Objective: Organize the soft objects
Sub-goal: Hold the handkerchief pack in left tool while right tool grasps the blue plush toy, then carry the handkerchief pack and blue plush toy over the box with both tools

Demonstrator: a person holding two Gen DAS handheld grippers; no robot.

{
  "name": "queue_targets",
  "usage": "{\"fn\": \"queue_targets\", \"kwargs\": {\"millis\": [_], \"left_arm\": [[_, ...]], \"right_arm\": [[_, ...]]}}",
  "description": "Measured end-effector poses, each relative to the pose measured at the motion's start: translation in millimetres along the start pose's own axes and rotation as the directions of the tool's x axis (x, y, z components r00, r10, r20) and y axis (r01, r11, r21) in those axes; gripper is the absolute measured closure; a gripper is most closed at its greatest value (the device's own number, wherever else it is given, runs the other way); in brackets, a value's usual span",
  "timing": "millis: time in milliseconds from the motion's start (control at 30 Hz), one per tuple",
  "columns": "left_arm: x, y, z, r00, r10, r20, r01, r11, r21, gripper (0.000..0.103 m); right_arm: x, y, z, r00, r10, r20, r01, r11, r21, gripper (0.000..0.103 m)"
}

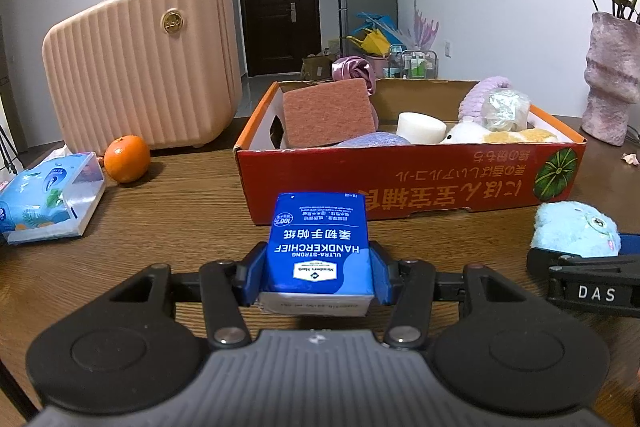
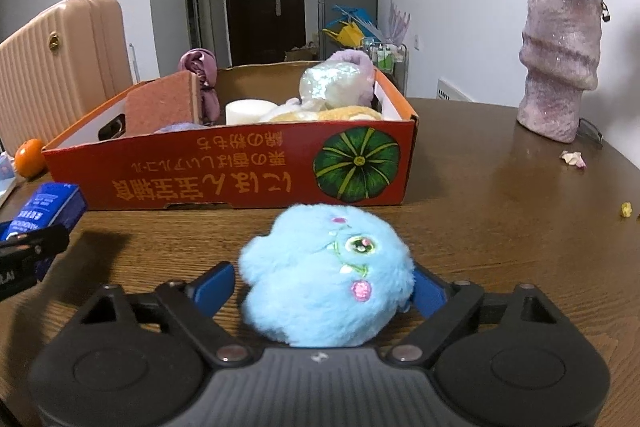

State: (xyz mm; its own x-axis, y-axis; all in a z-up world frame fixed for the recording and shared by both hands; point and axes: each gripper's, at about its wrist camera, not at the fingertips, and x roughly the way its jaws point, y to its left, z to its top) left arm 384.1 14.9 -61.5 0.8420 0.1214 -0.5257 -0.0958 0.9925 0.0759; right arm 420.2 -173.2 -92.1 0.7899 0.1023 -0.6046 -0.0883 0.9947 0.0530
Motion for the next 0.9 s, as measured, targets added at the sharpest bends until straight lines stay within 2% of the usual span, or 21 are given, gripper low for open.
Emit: {"fn": "queue_targets", "kwargs": {"millis": [167, 433, 667, 900], "left_arm": [[0.2, -0.8, 0.0, 1.000, 0.001, 0.001, -0.001, 1.000, 0.003, 0.050], [-0.8, -2.2, 0.1, 1.000, -0.002, 0.006, 0.002, 1.000, 0.007, 0.050], [-4.8, -2.1, 0.5, 1.000, -0.004, 0.022, 0.004, 1.000, 0.005, 0.050], [-22.1, 0.6, 10.3, 0.996, -0.013, 0.091, 0.014, 1.000, -0.015, 0.050]], "right_arm": [[2.8, -2.1, -0.2, 1.000, 0.003, -0.017, -0.003, 1.000, 0.008, 0.024], [-0.6, 0.0, -1.0, 1.000, 0.002, 0.000, -0.002, 1.000, -0.004, 0.029], [-11.8, 1.4, 0.4, 0.998, 0.007, 0.058, -0.006, 1.000, -0.007, 0.029], [-31.4, 4.0, 5.3, 0.987, 0.033, 0.156, -0.031, 0.999, -0.018, 0.029]]}}
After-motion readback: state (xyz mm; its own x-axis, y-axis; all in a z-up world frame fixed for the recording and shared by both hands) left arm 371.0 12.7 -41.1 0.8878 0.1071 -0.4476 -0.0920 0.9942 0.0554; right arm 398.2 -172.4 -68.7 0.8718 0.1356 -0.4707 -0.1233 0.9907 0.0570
